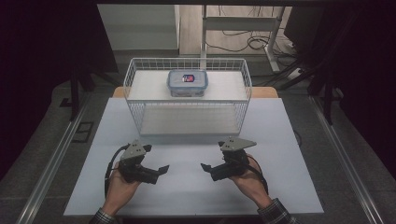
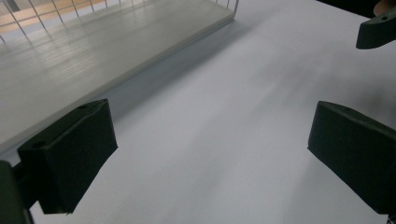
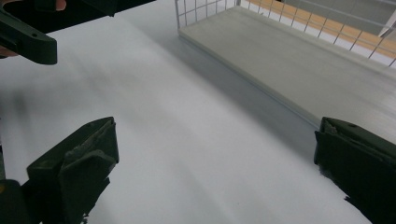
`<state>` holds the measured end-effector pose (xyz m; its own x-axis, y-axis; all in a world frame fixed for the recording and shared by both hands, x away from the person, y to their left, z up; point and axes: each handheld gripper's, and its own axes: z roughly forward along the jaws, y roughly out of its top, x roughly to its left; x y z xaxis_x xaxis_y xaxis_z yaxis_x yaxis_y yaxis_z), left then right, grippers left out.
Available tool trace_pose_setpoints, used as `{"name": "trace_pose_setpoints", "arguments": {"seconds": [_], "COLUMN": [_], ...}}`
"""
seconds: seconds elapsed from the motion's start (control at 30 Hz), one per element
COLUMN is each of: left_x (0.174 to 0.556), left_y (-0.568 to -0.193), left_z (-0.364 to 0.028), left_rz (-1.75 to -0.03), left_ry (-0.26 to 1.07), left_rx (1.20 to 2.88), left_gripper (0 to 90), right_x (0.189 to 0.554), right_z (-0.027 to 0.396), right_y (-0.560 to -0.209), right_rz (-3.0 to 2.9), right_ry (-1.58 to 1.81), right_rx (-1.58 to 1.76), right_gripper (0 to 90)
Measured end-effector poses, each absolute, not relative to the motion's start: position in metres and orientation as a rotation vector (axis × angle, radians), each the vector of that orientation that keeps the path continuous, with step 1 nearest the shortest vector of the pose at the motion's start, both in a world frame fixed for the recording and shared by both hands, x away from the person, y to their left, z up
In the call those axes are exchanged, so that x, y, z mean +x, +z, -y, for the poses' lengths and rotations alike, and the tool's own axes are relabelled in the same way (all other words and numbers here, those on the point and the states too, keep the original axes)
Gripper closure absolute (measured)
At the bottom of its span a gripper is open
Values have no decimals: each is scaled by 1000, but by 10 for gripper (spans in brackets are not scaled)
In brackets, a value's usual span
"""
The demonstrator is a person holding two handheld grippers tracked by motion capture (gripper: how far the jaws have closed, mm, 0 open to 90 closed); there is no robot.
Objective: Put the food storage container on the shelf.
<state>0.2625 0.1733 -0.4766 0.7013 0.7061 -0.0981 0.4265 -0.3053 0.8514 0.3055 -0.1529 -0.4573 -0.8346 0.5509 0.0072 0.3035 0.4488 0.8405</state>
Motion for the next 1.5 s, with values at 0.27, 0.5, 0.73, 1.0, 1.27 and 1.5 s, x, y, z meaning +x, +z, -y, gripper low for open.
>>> {"name": "trace_pose_setpoints", "arguments": {"seconds": [0.27,0.5,0.73,1.0,1.27,1.5], "left_x": [255,249,243,237,230,223], "left_y": [-486,-490,-495,-500,-504,-505], "left_z": [-176,-178,-181,-185,-194,-203], "left_rz": [-886,-890,-899,-913,-937,-958], "left_ry": [361,364,369,364,366,382], "left_rx": [1944,1940,1953,1956,1954,1950], "left_gripper": [7,7,7,7,6,6], "right_x": [299,293,287,282,279,276], "right_z": [158,162,166,171,179,186], "right_y": [-466,-472,-476,-477,-480,-481], "right_rz": [-2452,-2461,-2466,-2471,-2462,-2445], "right_ry": [1309,1290,1278,1282,1279,1269], "right_rx": [746,739,743,752,755,759], "right_gripper": [0,0,0,0,0,0]}}
